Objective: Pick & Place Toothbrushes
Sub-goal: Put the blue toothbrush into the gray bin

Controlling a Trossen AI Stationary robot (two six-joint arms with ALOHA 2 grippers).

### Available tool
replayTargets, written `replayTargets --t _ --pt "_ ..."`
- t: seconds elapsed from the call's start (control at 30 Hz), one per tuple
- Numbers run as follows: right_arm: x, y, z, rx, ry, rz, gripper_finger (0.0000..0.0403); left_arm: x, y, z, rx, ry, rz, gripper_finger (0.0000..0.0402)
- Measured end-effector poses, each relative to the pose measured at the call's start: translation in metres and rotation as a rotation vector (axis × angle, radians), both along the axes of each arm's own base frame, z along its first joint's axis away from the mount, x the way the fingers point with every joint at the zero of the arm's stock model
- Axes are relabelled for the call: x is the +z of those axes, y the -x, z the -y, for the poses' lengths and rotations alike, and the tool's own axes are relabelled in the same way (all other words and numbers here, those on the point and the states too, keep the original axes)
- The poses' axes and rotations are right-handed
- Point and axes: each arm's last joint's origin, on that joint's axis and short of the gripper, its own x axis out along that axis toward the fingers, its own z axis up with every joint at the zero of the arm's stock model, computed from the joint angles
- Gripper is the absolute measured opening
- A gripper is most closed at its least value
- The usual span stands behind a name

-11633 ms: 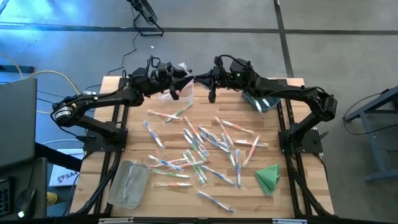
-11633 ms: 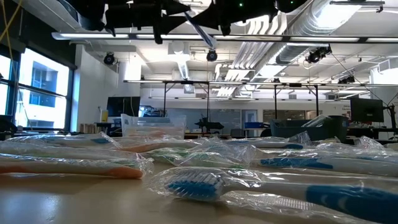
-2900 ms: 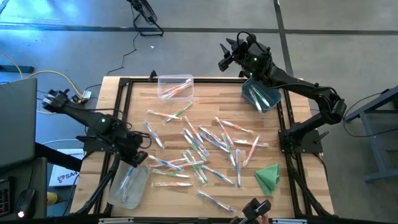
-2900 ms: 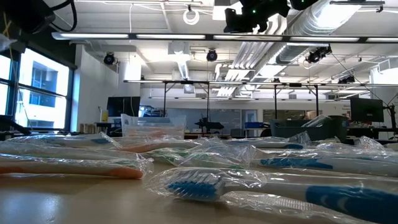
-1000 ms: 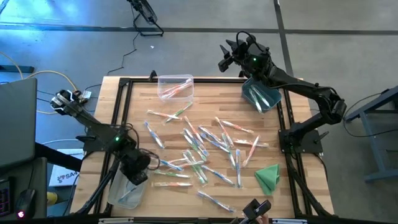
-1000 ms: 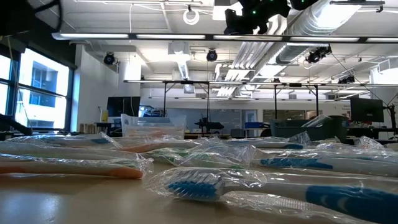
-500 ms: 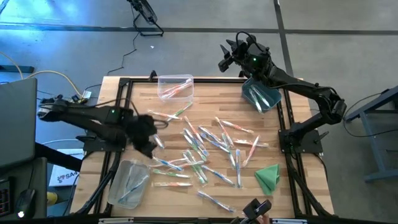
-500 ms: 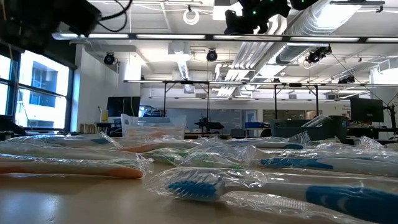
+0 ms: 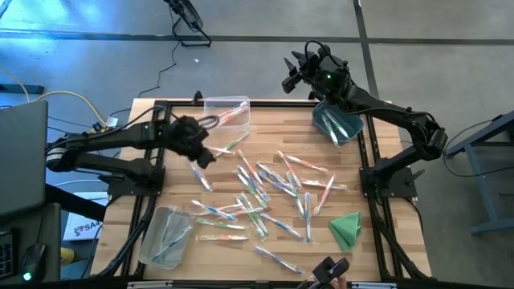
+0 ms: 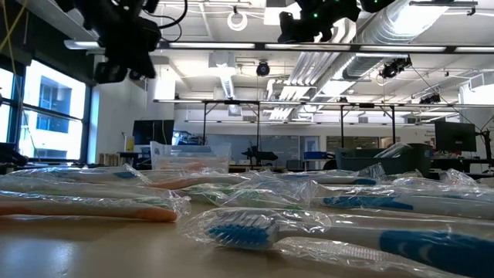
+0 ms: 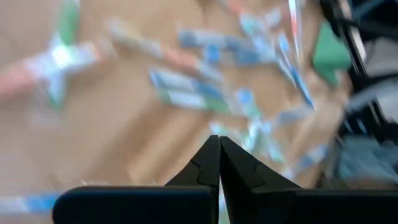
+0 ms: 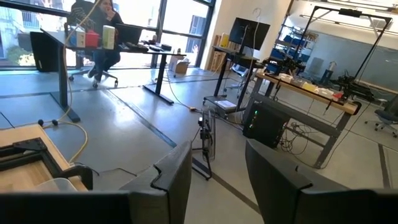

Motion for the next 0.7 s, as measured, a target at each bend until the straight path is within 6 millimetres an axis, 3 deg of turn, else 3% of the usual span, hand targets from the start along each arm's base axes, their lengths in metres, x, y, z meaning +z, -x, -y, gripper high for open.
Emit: replayTargets --t 0.37,0.7 --pt "0.000 0.000 0.000 0.000 0.000 0.000 0.0144 0.018 -0.004 -0.032 0.209 -0.406 0.122 0.0000" --pt "0.000 0.000 0.000 0.001 0.000 0.000 0.0144 0.030 -0.004 -0.049 0.274 -0.550 0.210 0.0000"
